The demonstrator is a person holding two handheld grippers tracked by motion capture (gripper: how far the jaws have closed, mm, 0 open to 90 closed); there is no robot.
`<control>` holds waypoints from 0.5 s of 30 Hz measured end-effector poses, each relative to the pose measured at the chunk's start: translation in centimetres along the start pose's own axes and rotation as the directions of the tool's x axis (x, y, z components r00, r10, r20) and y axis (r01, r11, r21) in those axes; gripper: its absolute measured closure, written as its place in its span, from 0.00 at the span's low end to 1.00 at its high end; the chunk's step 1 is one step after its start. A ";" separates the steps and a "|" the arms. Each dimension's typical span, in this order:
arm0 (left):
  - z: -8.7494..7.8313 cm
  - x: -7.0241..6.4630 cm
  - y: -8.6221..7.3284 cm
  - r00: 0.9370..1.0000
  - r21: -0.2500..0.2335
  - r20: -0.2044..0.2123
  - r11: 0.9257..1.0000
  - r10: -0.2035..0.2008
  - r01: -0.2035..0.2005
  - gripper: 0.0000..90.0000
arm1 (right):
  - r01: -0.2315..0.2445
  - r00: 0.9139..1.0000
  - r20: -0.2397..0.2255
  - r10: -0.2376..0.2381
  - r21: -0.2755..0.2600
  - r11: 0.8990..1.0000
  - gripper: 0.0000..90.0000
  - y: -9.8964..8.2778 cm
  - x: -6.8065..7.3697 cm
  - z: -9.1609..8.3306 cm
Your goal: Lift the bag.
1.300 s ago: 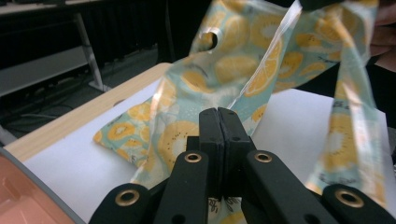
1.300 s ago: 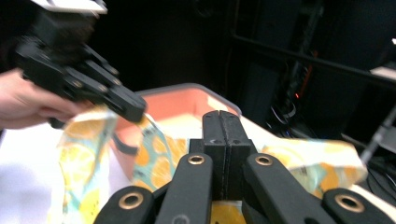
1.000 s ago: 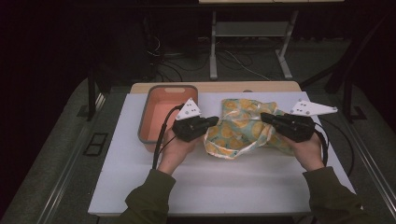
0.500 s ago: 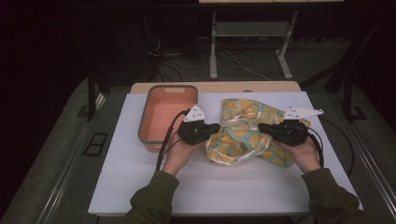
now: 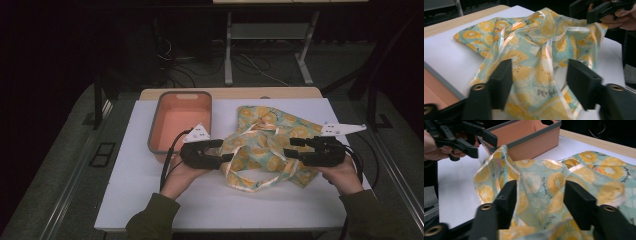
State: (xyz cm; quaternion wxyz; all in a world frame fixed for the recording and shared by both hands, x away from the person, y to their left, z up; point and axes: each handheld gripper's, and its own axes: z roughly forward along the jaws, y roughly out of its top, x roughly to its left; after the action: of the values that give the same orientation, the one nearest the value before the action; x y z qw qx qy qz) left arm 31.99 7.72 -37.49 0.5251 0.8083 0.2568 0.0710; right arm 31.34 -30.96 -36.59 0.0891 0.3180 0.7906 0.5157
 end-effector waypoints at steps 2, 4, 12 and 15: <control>-0.6 -0.2 -0.3 1.000 -0.003 -0.005 1.000 0.003 -0.003 0.32 | 0.001 1.000 0.005 -0.001 -0.005 1.000 0.40 -0.2 0.2 -0.4; -1.2 -0.2 -0.7 1.000 0.001 -0.004 1.000 0.006 -0.006 0.27 | 0.002 1.000 0.016 -0.002 -0.001 1.000 0.37 -0.4 0.3 -0.8; -3.7 -0.5 -2.9 0.999 0.028 -0.045 0.999 0.029 -0.028 0.17 | 0.019 0.999 0.028 -0.020 0.020 1.000 0.22 -2.4 0.7 -1.8; -4.6 -0.6 -4.0 0.997 0.046 -0.063 0.998 0.040 -0.037 0.15 | 0.021 0.999 0.034 -0.022 0.014 1.000 0.19 -3.3 0.8 -2.1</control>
State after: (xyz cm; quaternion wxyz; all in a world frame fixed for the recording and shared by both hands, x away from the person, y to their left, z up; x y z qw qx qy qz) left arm 28.37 12.42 -38.95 0.4970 0.8218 0.2594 0.1010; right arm 28.37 -32.94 -38.35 0.1058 0.3188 0.7959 0.5037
